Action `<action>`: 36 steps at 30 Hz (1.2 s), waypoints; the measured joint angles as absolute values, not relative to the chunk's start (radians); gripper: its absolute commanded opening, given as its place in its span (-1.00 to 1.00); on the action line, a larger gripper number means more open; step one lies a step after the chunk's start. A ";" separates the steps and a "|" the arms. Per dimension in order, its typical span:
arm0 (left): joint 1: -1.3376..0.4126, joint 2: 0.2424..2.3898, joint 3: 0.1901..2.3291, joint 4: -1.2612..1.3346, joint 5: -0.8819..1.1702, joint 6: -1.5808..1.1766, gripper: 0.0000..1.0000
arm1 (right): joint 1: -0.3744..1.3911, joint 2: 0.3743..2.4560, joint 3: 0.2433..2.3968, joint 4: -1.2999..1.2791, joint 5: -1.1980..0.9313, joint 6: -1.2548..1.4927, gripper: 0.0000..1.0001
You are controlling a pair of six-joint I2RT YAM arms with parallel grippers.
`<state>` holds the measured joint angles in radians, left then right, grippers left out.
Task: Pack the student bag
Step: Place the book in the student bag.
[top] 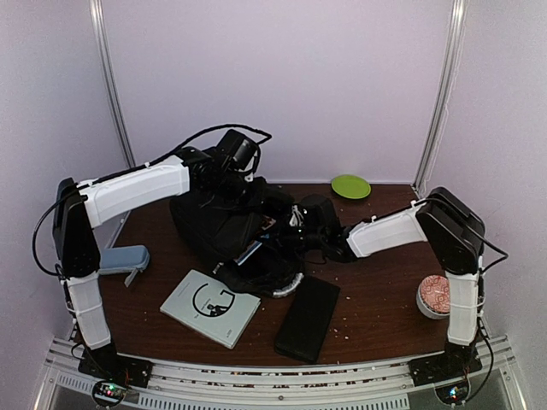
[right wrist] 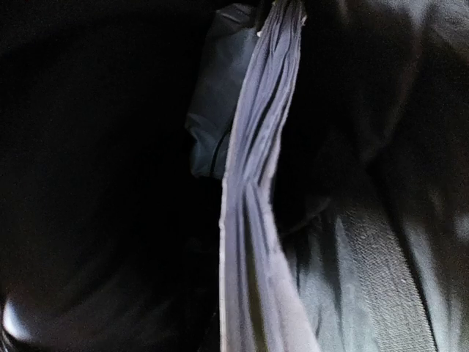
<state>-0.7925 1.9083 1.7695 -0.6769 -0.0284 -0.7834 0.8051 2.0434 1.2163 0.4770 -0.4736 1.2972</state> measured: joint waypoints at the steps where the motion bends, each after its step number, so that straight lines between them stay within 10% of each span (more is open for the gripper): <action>1: -0.791 1.909 1.769 -0.676 -0.019 -0.783 -1.00 | 0.805 2.049 1.230 0.470 -0.474 1.292 -1.00; 24: -0.780 1.916 1.708 -0.595 0.048 -0.785 -1.00 | 0.778 2.288 1.506 0.350 -0.460 1.279 -0.97; 29: -0.780 1.914 1.683 -0.574 0.060 -0.793 -1.00 | 0.765 2.284 1.496 0.309 -0.467 1.238 -0.31; 36: -0.775 1.910 1.645 -0.541 0.084 -0.826 -1.00 | 0.759 2.196 1.398 0.271 -0.470 1.199 0.08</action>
<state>-0.7753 1.9102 1.6455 -0.5411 0.0845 -0.8257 0.7586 2.1960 1.3975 0.2714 -0.4698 1.1992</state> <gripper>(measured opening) 0.049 0.495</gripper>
